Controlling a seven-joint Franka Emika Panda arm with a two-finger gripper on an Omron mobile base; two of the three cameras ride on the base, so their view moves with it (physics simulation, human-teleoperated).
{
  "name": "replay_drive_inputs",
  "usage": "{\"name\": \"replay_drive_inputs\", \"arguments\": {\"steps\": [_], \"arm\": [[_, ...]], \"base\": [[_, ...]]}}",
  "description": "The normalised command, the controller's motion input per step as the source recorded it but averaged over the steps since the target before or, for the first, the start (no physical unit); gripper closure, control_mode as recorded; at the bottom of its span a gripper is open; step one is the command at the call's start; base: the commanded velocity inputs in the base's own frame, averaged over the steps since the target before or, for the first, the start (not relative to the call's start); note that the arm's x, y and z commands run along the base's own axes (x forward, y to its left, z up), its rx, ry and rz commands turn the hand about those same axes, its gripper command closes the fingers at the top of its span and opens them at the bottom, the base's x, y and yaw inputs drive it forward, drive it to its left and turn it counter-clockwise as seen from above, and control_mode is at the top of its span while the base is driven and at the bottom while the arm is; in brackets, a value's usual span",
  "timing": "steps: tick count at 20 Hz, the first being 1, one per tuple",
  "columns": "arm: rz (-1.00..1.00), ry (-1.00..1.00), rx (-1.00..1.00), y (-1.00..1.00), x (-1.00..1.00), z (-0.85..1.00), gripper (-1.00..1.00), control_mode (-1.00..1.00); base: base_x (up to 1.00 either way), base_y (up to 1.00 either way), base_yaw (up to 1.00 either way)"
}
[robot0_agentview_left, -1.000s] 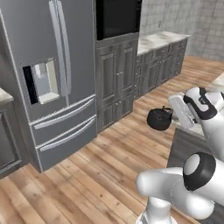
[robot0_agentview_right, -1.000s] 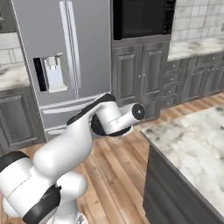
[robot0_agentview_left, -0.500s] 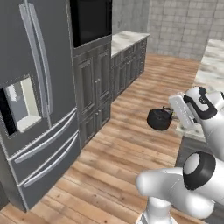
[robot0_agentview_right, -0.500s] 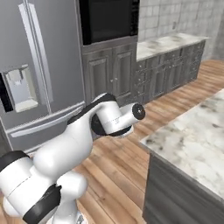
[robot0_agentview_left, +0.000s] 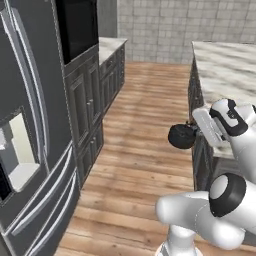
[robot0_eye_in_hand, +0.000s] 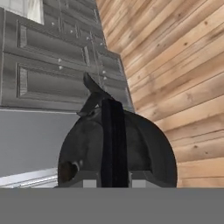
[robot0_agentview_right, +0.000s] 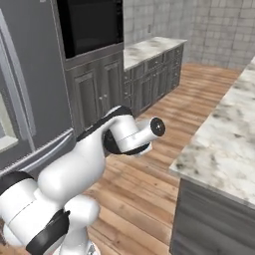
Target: The kettle is done boiling. Turn off the stove, then wait for 300 timesteps before moving the kettle to the dining table.
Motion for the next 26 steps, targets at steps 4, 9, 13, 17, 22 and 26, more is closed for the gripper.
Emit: {"name": "replay_drive_inputs", "arguments": {"steps": [4, 9, 13, 17, 22, 26], "arm": [[0.00, 0.00, 0.00, 0.00, 0.00, 0.00, 1.00, 1.00], [0.00, 0.00, 0.00, 0.00, 0.00, 0.00, 1.00, 1.00], [0.00, 0.00, 0.00, 0.00, 0.00, 0.00, 1.00, 1.00], [0.00, 0.00, 0.00, 0.00, 0.00, 0.00, 1.00, 1.00], [0.00, 0.00, 0.00, 0.00, 0.00, 0.00, 1.00, 1.00], [0.00, 0.00, 0.00, 0.00, 0.00, 0.00, 1.00, 1.00]], "base": [[0.69, 0.40, -0.45], [0.72, 0.27, -0.43], [0.74, 0.44, -0.43], [0.72, 0.67, -0.46], [0.72, 0.71, -0.46], [0.72, 0.71, -0.45]]}}
